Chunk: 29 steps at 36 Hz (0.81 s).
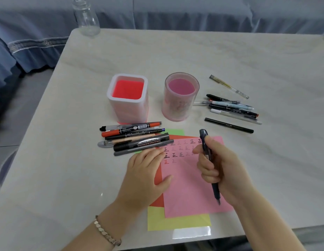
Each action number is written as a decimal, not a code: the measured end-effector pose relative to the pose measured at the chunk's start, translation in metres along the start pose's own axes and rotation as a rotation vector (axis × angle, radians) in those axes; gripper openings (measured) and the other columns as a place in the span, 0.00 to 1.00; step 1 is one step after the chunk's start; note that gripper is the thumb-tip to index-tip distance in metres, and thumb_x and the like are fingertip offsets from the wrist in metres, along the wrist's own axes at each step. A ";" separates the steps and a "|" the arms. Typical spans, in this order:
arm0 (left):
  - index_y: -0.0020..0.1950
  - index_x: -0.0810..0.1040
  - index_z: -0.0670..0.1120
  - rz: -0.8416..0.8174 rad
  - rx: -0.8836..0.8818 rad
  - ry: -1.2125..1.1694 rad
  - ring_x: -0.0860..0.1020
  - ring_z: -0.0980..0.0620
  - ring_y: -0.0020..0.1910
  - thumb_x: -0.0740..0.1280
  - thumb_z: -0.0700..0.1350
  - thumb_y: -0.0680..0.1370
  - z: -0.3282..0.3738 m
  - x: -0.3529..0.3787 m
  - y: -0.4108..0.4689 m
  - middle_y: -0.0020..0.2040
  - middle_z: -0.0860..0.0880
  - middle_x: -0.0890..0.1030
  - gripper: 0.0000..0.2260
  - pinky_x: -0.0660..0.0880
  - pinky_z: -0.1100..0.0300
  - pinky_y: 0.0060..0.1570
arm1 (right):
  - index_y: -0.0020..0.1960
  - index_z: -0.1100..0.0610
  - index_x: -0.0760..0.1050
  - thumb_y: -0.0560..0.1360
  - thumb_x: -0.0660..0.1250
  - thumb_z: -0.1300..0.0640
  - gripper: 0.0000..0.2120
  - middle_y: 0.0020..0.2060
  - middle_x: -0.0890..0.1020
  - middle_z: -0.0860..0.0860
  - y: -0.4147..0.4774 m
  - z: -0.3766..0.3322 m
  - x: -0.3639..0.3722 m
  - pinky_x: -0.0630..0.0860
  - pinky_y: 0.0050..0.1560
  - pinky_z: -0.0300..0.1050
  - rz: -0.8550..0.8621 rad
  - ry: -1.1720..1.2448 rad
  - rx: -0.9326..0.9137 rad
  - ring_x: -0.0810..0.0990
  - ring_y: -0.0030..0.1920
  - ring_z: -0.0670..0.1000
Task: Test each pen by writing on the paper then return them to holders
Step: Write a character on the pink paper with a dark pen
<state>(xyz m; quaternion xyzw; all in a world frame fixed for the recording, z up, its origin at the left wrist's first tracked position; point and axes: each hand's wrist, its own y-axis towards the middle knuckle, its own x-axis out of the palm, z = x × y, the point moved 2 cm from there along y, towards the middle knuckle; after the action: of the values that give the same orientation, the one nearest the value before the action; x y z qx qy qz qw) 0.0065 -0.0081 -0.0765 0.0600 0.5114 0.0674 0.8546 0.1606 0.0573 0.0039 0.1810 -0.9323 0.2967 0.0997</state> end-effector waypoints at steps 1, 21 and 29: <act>0.60 0.78 0.44 -0.004 -0.002 0.001 0.68 0.54 0.61 0.61 0.58 0.70 0.000 0.000 0.000 0.61 0.51 0.78 0.25 0.57 0.59 0.64 | 0.32 0.56 0.79 0.66 0.62 0.48 0.14 0.21 0.64 0.48 0.000 0.000 -0.001 0.50 0.19 0.34 0.006 -0.017 -0.010 0.55 0.20 0.43; 0.61 0.70 0.44 0.100 0.404 0.148 0.74 0.52 0.38 0.57 0.48 0.78 0.033 -0.029 0.028 0.39 0.51 0.79 0.14 0.65 0.60 0.40 | 0.40 0.42 0.72 0.69 0.70 0.56 0.10 0.37 0.78 0.30 0.001 -0.011 -0.004 0.73 0.48 0.32 -0.090 -1.149 -0.672 0.78 0.46 0.36; 0.52 0.77 0.46 0.163 -0.037 0.021 0.77 0.49 0.37 0.55 0.48 0.77 0.002 -0.057 0.026 0.39 0.50 0.79 0.13 0.74 0.55 0.35 | 0.58 0.63 0.77 0.72 0.64 0.69 0.15 0.56 0.78 0.59 0.053 -0.036 -0.055 0.64 0.63 0.47 0.386 -1.397 -0.654 0.73 0.60 0.59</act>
<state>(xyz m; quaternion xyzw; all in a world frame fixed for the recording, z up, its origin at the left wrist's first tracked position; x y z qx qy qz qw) -0.0197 0.0072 -0.0212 0.0848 0.5122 0.1467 0.8420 0.1924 0.1339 -0.0112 0.1220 -0.8339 -0.1620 -0.5133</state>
